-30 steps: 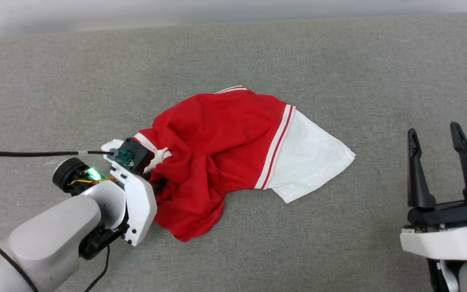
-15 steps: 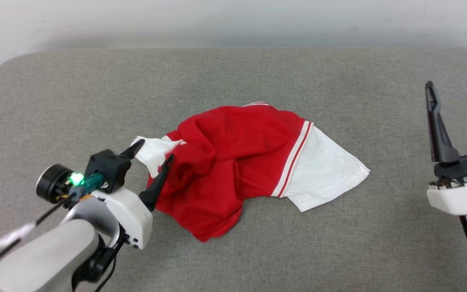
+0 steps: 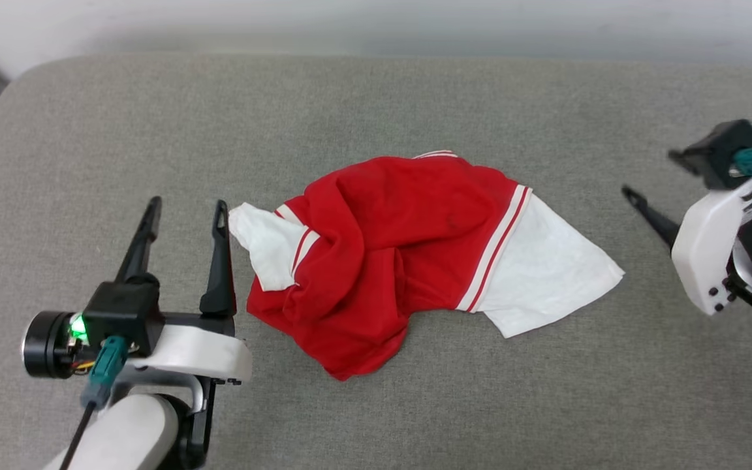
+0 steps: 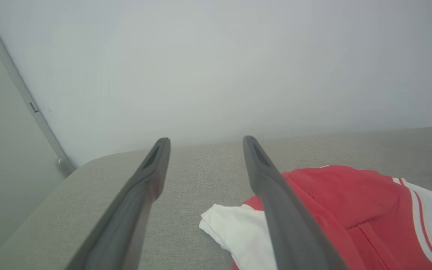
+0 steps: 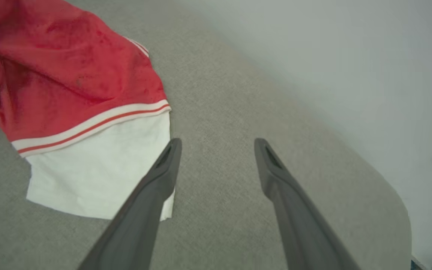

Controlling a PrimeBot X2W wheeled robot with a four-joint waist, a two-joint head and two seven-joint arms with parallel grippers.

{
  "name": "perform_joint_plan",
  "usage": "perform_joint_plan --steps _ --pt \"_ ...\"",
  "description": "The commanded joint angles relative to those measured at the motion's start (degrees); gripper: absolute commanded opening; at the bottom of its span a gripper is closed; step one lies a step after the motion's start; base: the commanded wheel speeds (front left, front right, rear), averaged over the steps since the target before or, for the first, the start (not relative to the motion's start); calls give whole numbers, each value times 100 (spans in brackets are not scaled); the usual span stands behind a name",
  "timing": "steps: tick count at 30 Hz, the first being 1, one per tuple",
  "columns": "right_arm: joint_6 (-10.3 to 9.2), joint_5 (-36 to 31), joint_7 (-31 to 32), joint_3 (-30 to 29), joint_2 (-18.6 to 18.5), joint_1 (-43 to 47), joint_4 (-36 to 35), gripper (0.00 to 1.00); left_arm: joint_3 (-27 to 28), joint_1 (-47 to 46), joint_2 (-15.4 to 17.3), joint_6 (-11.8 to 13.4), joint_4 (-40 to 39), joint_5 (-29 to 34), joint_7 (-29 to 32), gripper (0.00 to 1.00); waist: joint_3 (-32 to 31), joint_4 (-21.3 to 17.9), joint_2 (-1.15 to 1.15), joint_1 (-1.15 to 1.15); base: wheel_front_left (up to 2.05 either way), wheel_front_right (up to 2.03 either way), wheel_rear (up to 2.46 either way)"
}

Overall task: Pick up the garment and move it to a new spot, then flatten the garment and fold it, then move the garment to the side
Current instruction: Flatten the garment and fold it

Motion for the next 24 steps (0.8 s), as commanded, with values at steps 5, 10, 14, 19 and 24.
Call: perform_joint_plan --steps 5,10,14,19,24 --pt "-4 1048 1177 759 -370 -505 143 100 790 554 -604 -115 -162 685 -14 100 293 112 0 0 0 0 0" --pt "-4 1636 1865 1268 -389 -888 552 100 1480 914 -1303 -440 -200 1316 -14 100 582 232 0 0 0 0 0" --pt "-4 1803 1872 1584 -234 -1009 942 100 1906 1022 -1803 -845 -122 1656 -15 100 811 329 0 0 0 0 0" --pt "-4 1975 1673 2110 31 -733 1518 100 2294 1034 -2269 -1333 36 2006 -15 100 975 390 0 0 0 0 0" --pt "-4 2026 1144 2447 11 -813 1615 0 2698 1090 -2547 -1703 207 2286 -15 100 875 274 0 0 0 0 0"
